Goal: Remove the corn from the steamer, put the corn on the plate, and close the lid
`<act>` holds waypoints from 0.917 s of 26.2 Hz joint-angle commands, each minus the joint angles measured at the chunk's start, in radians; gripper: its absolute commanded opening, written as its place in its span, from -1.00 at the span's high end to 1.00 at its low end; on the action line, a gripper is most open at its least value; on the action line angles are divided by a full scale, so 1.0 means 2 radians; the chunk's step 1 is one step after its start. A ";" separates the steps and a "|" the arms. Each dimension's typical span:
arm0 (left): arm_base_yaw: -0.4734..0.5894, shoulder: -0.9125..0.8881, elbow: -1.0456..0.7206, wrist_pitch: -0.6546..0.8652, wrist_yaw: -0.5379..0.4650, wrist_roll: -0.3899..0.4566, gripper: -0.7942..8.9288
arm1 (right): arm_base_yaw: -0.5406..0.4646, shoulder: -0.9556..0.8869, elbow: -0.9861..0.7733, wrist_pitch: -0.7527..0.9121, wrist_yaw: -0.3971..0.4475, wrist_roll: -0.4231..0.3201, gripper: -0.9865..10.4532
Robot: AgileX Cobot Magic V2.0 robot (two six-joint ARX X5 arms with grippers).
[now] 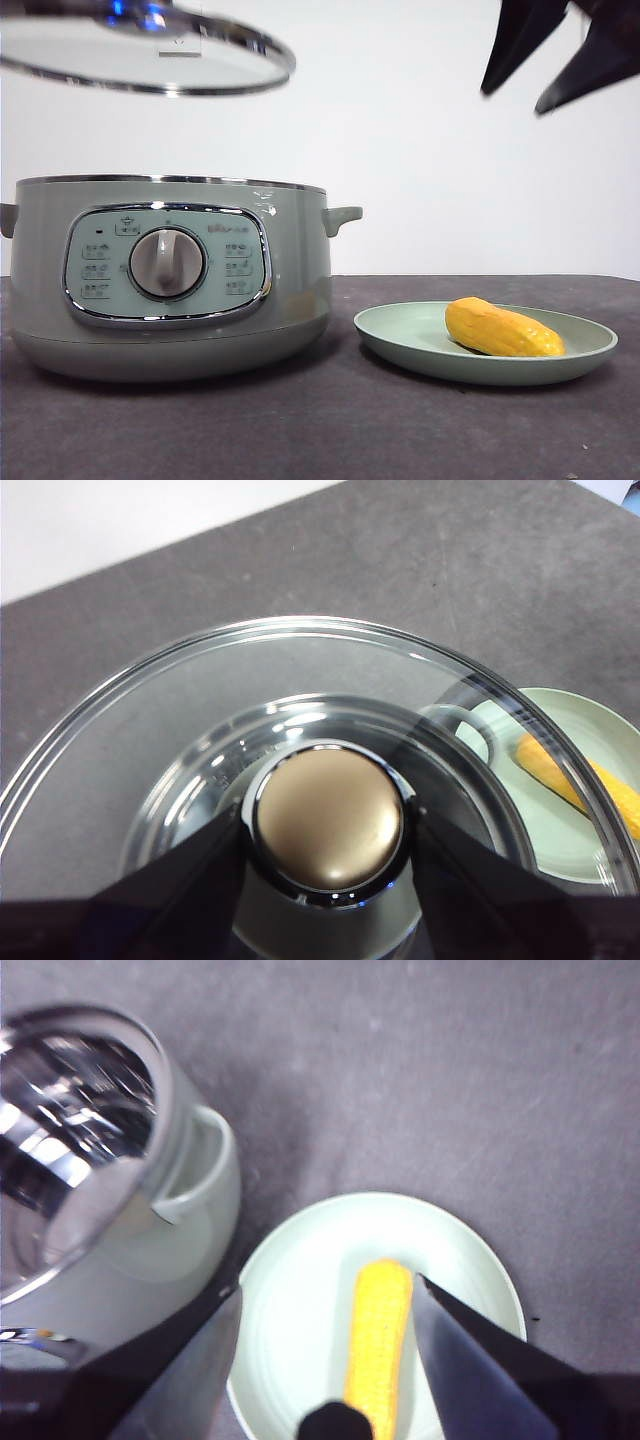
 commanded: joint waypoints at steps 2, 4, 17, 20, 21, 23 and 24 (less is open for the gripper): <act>0.000 0.005 -0.022 0.052 0.000 -0.017 0.85 | 0.001 -0.030 -0.003 -0.007 0.002 0.009 0.34; 0.000 0.015 -0.026 0.057 0.000 -0.017 0.85 | 0.001 -0.043 -0.003 -0.011 0.002 0.009 0.34; -0.003 0.115 -0.026 0.068 0.000 -0.032 0.85 | 0.000 -0.061 -0.003 -0.035 0.004 0.009 0.34; -0.015 0.123 -0.027 0.061 0.001 -0.032 0.85 | 0.000 -0.061 -0.003 -0.035 0.004 0.009 0.34; -0.018 0.128 -0.027 0.063 0.001 -0.032 0.85 | 0.000 -0.061 -0.003 -0.034 0.004 0.009 0.34; -0.019 0.140 -0.027 0.070 -0.002 -0.032 0.85 | 0.000 -0.061 -0.003 -0.034 0.004 0.009 0.34; -0.019 0.146 -0.027 0.072 -0.002 -0.032 0.85 | 0.000 -0.061 -0.003 -0.034 0.004 0.009 0.34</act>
